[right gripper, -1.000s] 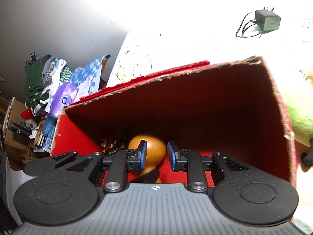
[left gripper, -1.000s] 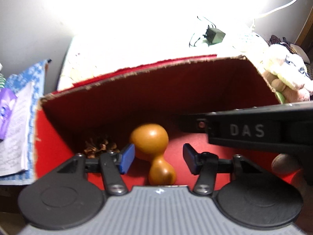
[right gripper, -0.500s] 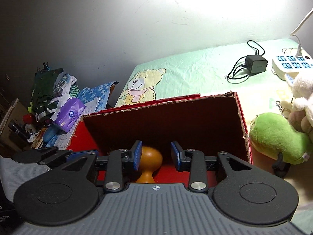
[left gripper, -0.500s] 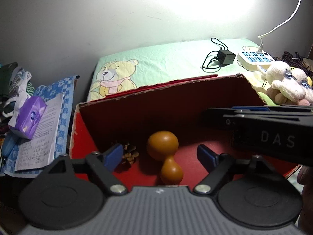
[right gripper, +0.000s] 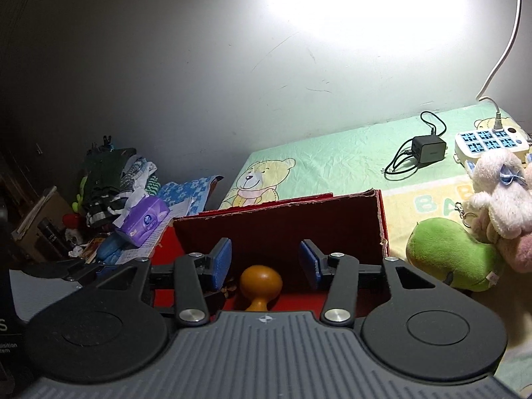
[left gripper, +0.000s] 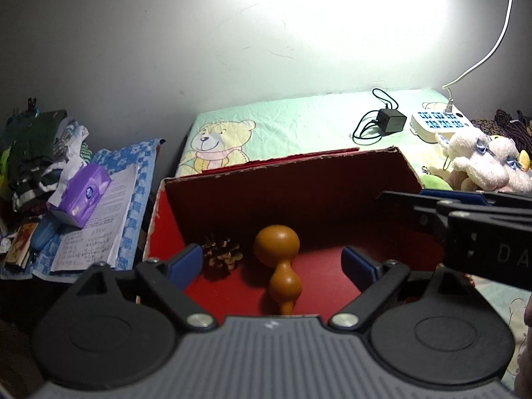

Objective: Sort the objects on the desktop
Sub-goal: 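Open the right gripper and withdraw it from the red box, then move the right gripper down and close it on the clear tape roll's rim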

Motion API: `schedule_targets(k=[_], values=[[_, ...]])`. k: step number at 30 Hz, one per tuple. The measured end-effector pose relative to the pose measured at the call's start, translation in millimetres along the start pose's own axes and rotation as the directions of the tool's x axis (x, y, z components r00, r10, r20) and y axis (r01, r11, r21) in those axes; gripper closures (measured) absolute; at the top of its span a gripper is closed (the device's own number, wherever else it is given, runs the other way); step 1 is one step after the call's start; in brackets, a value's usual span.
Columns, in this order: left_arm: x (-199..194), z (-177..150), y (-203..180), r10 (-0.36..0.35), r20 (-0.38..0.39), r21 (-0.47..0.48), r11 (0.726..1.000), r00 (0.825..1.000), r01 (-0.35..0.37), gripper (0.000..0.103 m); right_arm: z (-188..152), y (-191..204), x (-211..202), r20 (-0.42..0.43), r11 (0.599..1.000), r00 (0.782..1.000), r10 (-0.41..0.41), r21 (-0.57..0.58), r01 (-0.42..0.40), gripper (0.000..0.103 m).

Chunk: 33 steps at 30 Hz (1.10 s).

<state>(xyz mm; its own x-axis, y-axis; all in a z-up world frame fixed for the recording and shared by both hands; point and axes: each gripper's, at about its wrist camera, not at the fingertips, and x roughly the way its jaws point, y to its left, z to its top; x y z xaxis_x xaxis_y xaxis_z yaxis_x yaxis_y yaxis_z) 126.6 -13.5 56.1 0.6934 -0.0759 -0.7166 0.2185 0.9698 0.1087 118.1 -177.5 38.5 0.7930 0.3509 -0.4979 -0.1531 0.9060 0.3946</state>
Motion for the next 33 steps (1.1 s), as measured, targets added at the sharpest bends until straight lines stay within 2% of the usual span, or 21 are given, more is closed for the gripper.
schedule_targets(k=[3,12,16,18,21,23,27,33], values=[[-12,-5,0,-0.009,0.01,-0.039,0.999,1.0,0.009,0.014,-2,-4,-10,-0.017,0.999,0.999,0.039,-0.011,-0.039,0.054],[-47,-38,-12,0.011,0.047,-0.07,0.998,0.999,-0.008,0.021,-14,-25,-37,-0.064,0.988,0.987,0.149,-0.02,-0.15,0.055],[-58,-57,-19,0.007,0.056,-0.075,0.997,0.998,-0.003,0.025,-22,-32,-48,-0.085,0.977,0.976,0.202,-0.05,-0.207,0.055],[-60,-68,-22,-0.006,0.054,-0.084,0.996,0.999,0.01,0.027,-28,-35,-54,-0.098,0.969,0.968,0.231,-0.068,-0.238,0.058],[-54,-81,-27,-0.035,0.02,-0.103,0.994,0.999,0.037,0.035,-38,-39,-61,-0.124,0.959,0.959,0.255,-0.099,-0.267,0.062],[-46,-90,-30,-0.065,-0.013,-0.123,0.99,0.998,0.063,0.037,-46,-43,-60,-0.157,0.955,0.953,0.26,-0.105,-0.278,0.065],[-29,-106,-39,-0.098,-0.071,-0.148,0.985,0.993,0.087,0.038,-62,-52,-50,-0.232,0.958,0.941,0.246,-0.087,-0.272,0.067],[-11,-118,-46,-0.13,-0.135,-0.162,0.981,0.982,0.108,0.038,-74,-66,-36,-0.292,0.969,0.929,0.226,-0.031,-0.245,0.069]])
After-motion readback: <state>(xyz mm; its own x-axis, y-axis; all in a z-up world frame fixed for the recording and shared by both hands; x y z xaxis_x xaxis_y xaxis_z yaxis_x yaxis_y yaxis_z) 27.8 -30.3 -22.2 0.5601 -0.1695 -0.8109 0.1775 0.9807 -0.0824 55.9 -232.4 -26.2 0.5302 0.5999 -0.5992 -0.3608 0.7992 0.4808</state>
